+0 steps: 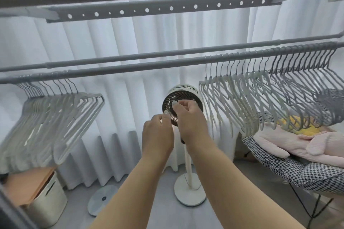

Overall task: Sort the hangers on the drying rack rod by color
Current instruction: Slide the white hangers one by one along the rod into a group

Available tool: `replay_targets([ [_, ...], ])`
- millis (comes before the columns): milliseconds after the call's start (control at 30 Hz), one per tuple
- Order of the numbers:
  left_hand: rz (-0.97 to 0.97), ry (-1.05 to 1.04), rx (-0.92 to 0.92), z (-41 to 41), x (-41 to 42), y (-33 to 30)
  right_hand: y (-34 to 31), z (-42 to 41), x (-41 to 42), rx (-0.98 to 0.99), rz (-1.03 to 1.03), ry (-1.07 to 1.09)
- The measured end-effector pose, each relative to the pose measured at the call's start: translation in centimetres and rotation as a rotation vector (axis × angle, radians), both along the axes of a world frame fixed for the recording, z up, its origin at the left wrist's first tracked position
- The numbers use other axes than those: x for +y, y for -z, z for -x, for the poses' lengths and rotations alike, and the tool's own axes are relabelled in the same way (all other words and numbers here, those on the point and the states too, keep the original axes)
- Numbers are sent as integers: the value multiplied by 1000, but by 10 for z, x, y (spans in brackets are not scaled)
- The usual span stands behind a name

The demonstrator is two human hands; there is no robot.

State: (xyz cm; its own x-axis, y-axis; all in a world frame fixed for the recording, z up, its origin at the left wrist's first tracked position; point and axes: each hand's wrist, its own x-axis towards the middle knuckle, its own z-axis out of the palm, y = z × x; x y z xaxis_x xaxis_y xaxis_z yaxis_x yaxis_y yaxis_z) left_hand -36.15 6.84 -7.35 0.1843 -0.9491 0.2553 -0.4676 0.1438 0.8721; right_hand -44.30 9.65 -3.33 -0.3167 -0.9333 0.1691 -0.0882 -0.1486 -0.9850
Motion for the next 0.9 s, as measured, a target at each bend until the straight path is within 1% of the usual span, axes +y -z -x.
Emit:
replay_targets([
  [100, -3, -44, 27, -27, 7, 2, 3, -25, 2, -31, 3, -72],
  [367, -12, -169, 63, -83, 20, 5, 12, -79, -1, 4, -25, -211],
  [567, -2, -299, 78, -106, 27, 3, 20, -102, -11, 11, -43, -367],
  [733, 20, -452, 79, -126, 38, -3, 23, -123, -17, 34, -53, -515],
  [900, 40, -565, 110, -133, 49, -3, 32, -137, -25, 31, -71, -589],
])
